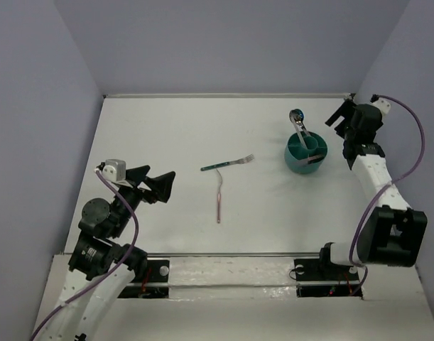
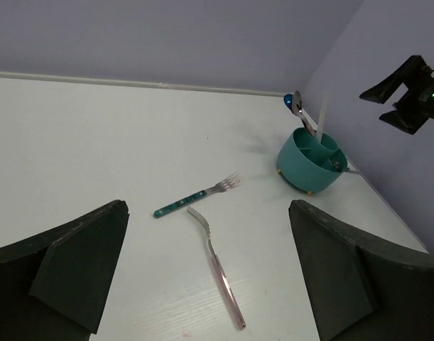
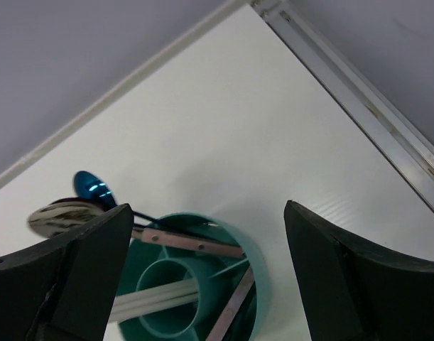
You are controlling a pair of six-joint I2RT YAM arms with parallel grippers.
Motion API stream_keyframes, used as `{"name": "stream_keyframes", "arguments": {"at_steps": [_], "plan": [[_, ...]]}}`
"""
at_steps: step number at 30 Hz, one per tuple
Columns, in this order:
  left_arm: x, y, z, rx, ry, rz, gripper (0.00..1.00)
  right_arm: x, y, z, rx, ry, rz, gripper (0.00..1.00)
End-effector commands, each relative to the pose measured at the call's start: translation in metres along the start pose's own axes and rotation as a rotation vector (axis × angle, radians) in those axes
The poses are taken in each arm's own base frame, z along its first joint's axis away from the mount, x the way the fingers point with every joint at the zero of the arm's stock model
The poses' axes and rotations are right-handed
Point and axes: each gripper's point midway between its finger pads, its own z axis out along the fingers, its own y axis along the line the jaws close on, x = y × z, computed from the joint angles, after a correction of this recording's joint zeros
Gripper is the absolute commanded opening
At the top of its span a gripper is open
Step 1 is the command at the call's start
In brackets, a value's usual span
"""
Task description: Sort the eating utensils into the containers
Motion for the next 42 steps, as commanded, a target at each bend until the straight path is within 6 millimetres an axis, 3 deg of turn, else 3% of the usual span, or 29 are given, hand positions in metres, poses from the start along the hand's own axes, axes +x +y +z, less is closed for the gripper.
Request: {"name": "stream_keyframes", "arguments": {"at_steps": [1,4,5,9,12,14,17,18,20,21,24,29,33,40,42], "plan": [[-0.014,-0.008,0.003,0.033,-0.035,0.009,0.99,-0.022,0.067,-0.062,-0.255,-0.094,-0.033,0.93],[-0.012,-0.009,0.005,0.035,-0.024,0.008,0.99,0.006,0.092,-0.095,-0.355,-0.028,-0.085,0.90],[-0.011,-0.009,0.006,0.037,-0.020,0.008,0.99,0.024,0.106,-0.109,-0.402,0.018,-0.119,0.90],[-0.008,-0.008,0.008,0.035,-0.006,0.009,0.99,0.052,0.136,-0.161,-0.556,0.086,-0.158,0.84],[-0.008,-0.007,0.010,0.029,-0.005,0.010,0.99,0.079,0.150,-0.195,-0.640,0.152,-0.198,0.76],[-0.009,-0.005,0.010,0.020,-0.010,0.011,0.99,0.101,0.152,-0.207,-0.659,0.207,-0.217,0.63],[-0.010,-0.003,0.011,0.009,-0.013,0.013,0.99,0.143,0.167,-0.229,-0.725,0.298,-0.268,0.55],[-0.010,-0.002,0.011,0.008,-0.014,0.013,0.99,0.169,0.173,-0.238,-0.736,0.334,-0.320,0.54],[-0.009,-0.002,0.011,0.007,-0.012,0.013,0.99,0.198,0.175,-0.231,-0.668,0.350,-0.392,0.53],[-0.009,-0.002,0.011,0.005,-0.011,0.013,0.99,0.211,0.184,-0.241,-0.689,0.364,-0.423,0.53],[-0.009,-0.001,0.011,0.002,-0.011,0.014,0.99,0.240,0.198,-0.237,-0.658,0.377,-0.467,0.52],[-0.010,0.000,0.009,-0.002,-0.014,0.015,0.99,0.267,0.208,-0.220,-0.572,0.371,-0.493,0.54],[-0.010,-0.002,0.009,0.004,-0.017,0.015,0.99,0.296,0.218,-0.217,-0.586,0.424,-0.502,0.57],[-0.011,-0.001,0.008,0.001,-0.021,0.014,0.99,0.326,0.233,-0.202,-0.549,0.458,-0.469,0.61],[-0.011,-0.001,0.007,0.001,-0.023,0.014,0.99,0.344,0.236,-0.202,-0.547,0.491,-0.493,0.65]]}}
